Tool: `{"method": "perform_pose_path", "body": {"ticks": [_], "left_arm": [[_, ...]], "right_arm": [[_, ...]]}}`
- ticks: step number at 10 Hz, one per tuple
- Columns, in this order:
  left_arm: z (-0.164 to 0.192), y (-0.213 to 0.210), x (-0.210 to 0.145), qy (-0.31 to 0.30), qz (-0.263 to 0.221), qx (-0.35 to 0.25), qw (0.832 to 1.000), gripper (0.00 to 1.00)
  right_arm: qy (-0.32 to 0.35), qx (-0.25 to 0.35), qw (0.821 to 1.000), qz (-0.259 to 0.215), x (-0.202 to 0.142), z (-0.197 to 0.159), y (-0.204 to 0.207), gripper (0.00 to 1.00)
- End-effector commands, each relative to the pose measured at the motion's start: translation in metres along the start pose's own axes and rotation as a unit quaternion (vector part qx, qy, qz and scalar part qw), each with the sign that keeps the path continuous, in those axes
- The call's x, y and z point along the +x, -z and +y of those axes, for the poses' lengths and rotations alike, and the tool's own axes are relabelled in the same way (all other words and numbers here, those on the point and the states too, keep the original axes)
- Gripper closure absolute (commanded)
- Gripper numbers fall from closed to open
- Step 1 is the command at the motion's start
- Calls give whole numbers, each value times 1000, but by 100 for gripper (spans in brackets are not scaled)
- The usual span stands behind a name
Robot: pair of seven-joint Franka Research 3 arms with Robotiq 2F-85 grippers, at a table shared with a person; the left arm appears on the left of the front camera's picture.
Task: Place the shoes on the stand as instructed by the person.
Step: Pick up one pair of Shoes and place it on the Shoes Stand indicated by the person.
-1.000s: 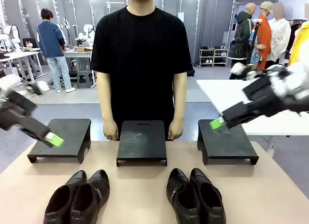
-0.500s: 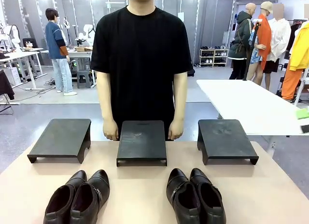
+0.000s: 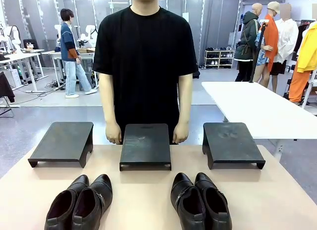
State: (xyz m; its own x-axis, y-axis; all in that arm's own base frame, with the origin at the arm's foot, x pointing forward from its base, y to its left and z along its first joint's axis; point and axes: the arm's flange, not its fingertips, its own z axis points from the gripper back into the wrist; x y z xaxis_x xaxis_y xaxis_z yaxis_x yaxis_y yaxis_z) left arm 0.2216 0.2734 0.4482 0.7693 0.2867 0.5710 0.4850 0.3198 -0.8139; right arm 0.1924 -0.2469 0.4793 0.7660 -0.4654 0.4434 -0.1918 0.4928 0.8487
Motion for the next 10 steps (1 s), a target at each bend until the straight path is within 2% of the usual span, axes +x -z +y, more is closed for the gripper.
{"method": "perform_pose_path", "body": {"ticks": [1, 2, 3, 4, 10], "left_arm": [[4, -8, 9, 7, -13, -7, 1000, 0], [3, -8, 9, -2, -23, -1, 1000, 0], [2, -1, 12, 8, -6, 5, 1000, 0], [8, -10, 0, -9, -20, 4, 1000, 0], [8, -10, 0, -9, -20, 4, 1000, 0]], "right_arm": [[-11, 11, 1000, -15, -23, -2, 14, 0], [-8, -4, 1000, -19, -23, -2, 15, 0], [-22, -19, 999, -21, -20, 1, 19, 0], [7, -1, 1000, -16, -4, -7, -9, 0], [7, -1, 1000, -16, -4, -7, -9, 0]]}}
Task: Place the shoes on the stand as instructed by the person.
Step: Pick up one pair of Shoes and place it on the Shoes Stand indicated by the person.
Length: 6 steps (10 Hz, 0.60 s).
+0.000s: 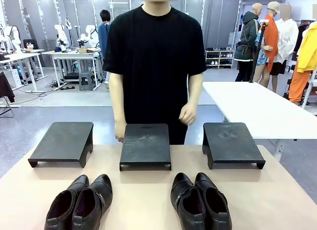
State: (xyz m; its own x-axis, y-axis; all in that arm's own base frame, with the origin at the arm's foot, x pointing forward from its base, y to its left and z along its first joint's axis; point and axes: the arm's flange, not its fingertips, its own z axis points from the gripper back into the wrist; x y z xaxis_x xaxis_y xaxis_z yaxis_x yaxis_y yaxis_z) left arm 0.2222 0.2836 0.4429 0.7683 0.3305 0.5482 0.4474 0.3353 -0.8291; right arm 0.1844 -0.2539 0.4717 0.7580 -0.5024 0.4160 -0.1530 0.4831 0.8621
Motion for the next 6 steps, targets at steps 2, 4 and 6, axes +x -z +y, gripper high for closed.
{"method": "perform_pose_path", "body": {"ticks": [2, 4, 6], "left_arm": [[0, -1, -1, 7, -1, -10, 1000, 0], [0, -1, -1, 7, -1, -10, 1000, 0], [0, -1, -1, 7, -1, -10, 1000, 0]], "right_arm": [[-13, 6, 1000, -4, 2, 1, -2, 0], [-13, 6, 1000, -4, 2, 1, -2, 0], [-13, 6, 1000, -4, 2, 1, -2, 0]]}}
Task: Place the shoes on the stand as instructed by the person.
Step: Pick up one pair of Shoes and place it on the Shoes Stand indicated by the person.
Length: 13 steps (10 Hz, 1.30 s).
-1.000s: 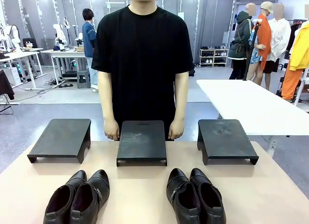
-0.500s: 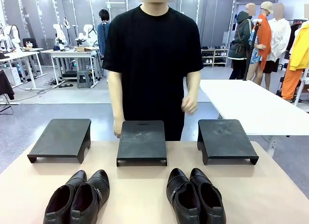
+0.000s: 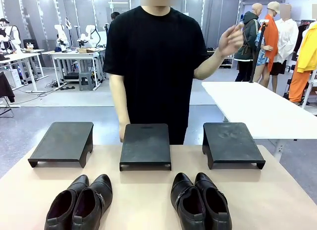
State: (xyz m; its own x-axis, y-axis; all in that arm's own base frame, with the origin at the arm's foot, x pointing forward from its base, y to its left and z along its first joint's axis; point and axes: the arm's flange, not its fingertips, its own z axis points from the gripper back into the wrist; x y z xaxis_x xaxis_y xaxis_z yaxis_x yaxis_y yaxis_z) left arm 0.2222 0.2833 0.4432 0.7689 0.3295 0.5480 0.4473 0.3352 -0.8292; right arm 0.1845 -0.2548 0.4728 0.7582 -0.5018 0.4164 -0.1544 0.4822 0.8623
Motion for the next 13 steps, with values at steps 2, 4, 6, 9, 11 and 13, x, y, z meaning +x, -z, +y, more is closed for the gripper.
{"method": "perform_pose_path", "body": {"ticks": [2, 4, 6, 9, 11, 13], "left_arm": [[0, -2, -1, 7, -2, -10, 1000, 0], [0, -2, -1, 7, -2, -10, 1000, 0], [0, -2, -1, 7, -2, -10, 1000, 0], [0, -2, -1, 7, -2, -10, 1000, 0], [0, -2, -1, 7, -2, -10, 1000, 0], [0, -2, -1, 7, -2, -10, 1000, 0]], "right_arm": [[-13, 5, 1000, -4, 1, 1, -1, 0], [-13, 5, 1000, -4, 1, 1, -1, 0], [-13, 5, 1000, -4, 1, 1, -1, 0], [-2, 0, 1000, -1, 0, 1, 0, 0], [-4, -26, 999, 25, 6, 23, 8, 0], [-21, -69, 994, 80, 19, 70, 31, 0]]}}
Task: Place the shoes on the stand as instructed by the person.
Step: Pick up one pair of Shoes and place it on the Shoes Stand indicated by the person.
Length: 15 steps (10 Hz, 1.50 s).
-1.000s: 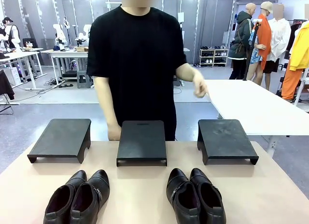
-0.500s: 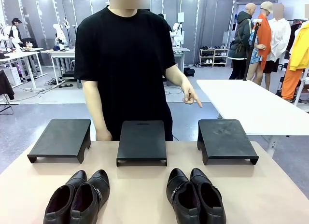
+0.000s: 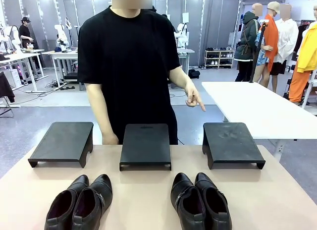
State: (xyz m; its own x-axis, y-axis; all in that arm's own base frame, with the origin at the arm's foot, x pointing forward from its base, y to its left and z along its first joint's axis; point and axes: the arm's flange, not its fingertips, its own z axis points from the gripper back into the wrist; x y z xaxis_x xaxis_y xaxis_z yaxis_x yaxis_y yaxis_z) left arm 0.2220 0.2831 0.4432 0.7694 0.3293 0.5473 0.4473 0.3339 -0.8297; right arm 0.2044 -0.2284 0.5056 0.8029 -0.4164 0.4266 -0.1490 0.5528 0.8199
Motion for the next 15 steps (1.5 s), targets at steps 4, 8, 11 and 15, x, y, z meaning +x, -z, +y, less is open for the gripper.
{"method": "perform_pose_path", "body": {"ticks": [4, 8, 11, 15], "left_arm": [[1, -2, 0, 8, -2, -10, 1000, 0], [1, -2, 0, 8, -2, -10, 1000, 0], [1, -2, 0, 8, -2, -10, 1000, 0], [1, -2, 0, 8, -2, -10, 1000, 0]], "right_arm": [[-56, -135, 965, 216, 47, 143, 118, 0], [-70, -199, 917, 338, 24, 180, 257, 0], [-63, -281, 911, 295, -20, 180, 342, 0], [-64, -339, 894, 285, -52, 163, 407, 0]]}}
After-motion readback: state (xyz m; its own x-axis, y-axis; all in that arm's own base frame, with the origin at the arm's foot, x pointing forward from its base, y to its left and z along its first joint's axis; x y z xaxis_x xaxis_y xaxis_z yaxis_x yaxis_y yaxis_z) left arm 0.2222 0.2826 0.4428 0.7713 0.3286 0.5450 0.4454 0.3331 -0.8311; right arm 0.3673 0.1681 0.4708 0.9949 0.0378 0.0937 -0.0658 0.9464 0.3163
